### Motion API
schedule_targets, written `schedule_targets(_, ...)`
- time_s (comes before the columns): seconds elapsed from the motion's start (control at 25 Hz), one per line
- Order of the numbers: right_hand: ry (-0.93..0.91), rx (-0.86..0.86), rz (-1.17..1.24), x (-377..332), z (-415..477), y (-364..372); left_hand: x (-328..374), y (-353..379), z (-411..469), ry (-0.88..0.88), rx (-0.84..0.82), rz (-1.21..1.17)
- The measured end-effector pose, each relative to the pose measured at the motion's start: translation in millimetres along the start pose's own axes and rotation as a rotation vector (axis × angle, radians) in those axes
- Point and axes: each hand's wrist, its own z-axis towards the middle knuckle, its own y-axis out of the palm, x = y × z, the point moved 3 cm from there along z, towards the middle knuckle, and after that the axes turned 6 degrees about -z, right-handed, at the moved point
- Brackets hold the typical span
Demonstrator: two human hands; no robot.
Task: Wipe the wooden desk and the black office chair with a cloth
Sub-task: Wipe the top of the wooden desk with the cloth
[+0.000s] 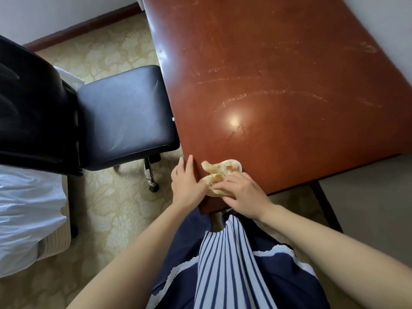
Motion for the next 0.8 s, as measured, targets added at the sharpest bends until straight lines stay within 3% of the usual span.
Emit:
schedule_targets(0.12,-0.004,0.001,-0.116,34.2,-21.2,-31.3,28.3,21.0,-6.2,0.205,-0.030,0.183)
schedule_targets(0.24,0.114,0.112,-0.204,75.6,-40.3,-66.8,55.3,40.1,-4.2,0.363,-0.144,0.314)
schedule_targets(0.4,0.373,0.335,-0.289,137.8,-60.1,-113.6,75.0,49.9,8.8,0.376,-0.233,0.501)
schedule_targets(0.52,0.672,0.481,-0.304,175.8,-66.8,-135.5,86.8,54.3,15.9,0.396,-0.268,0.638)
schedule_targets(0.68,0.973,0.655,-0.189,175.3,-58.0,-131.4,104.0,55.9,25.0,0.513,-0.305,0.712)
schedule_targets(0.8,0.973,0.735,-0.131,146.5,-50.0,-113.0,117.0,56.4,33.8,0.635,-0.347,0.782)
